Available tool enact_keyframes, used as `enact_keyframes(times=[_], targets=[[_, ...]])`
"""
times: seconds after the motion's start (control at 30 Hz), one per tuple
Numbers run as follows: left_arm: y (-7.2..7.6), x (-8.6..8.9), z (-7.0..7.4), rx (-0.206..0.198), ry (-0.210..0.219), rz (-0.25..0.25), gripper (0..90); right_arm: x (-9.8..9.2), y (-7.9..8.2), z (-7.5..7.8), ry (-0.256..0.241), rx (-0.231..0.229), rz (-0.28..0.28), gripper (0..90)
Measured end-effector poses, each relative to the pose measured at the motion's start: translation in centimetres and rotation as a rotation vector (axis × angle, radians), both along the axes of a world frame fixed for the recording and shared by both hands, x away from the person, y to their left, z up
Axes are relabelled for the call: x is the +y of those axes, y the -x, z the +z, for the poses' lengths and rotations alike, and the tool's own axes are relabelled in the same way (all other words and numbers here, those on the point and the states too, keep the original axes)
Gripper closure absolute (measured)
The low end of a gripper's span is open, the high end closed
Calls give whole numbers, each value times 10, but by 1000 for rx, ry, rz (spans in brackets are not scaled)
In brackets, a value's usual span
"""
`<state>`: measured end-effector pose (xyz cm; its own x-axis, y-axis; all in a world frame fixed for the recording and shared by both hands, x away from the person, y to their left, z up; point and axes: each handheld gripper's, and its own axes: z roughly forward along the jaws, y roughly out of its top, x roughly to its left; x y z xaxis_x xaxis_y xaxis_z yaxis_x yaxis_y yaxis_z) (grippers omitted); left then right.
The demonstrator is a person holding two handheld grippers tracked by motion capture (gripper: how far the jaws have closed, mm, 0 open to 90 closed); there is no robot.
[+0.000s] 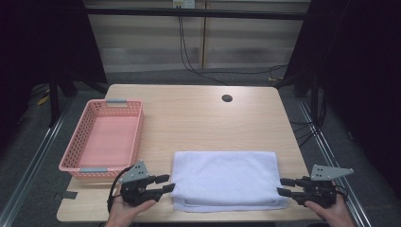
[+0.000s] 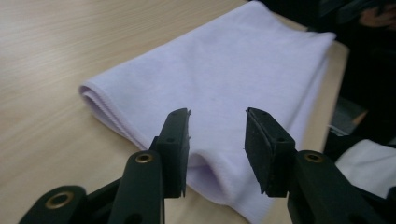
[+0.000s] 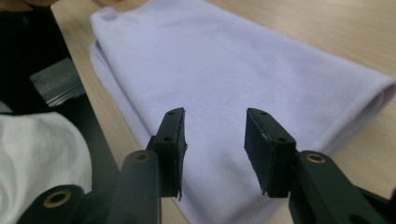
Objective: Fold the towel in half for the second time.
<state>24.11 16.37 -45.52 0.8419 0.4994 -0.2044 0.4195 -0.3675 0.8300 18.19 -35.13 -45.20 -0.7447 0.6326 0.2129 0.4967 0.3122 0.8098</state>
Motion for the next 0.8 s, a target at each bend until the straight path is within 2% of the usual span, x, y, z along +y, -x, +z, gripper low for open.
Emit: enact_keyframes(times=[0.07, 0.1, 0.17, 0.23, 0.3, 0.37, 0.43, 0.5, 0.6, 0.7, 0.73, 0.8], targets=[[-15, -8, -5, 23, -39, -4, 625, 12, -1, 0, 1, -16, -41, 563], [-23, -14, -8, 46, -61, -8, 625, 18, -3, -1, 0, -3, -37, 560], [-37, -25, -13, 52, -88, -12, 617, 35, -8, -4, -5, 12, -22, 555], [-52, -33, -17, 70, -103, -24, 605, 58, -15, -9, -17, 49, 7, 543], [-63, -39, -20, 63, -116, -4, 606, 79, -21, -13, 12, 70, 36, 535], [-75, -44, -26, 76, -122, 5, 619, 104, -28, -15, 13, 86, 63, 525], [-79, -46, -31, 85, -143, 0, 636, 128, -35, -16, 7, 106, 100, 510], [-80, -47, -36, 89, -172, -1, 639, 152, -42, -20, 35, 113, 144, 471], [-79, -44, -40, 99, -162, 0, 618, 177, -50, -29, 63, 147, 190, 402], [-77, -44, -42, 105, -159, -7, 595, 189, -54, -39, 84, 178, 207, 356], [-77, -44, -42, 105, -154, -3, 590, 190, -52, -42, 107, 175, 211, 353], [-76, -44, -43, 108, -152, 3, 586, 191, -48, -43, 115, 154, 211, 350]])
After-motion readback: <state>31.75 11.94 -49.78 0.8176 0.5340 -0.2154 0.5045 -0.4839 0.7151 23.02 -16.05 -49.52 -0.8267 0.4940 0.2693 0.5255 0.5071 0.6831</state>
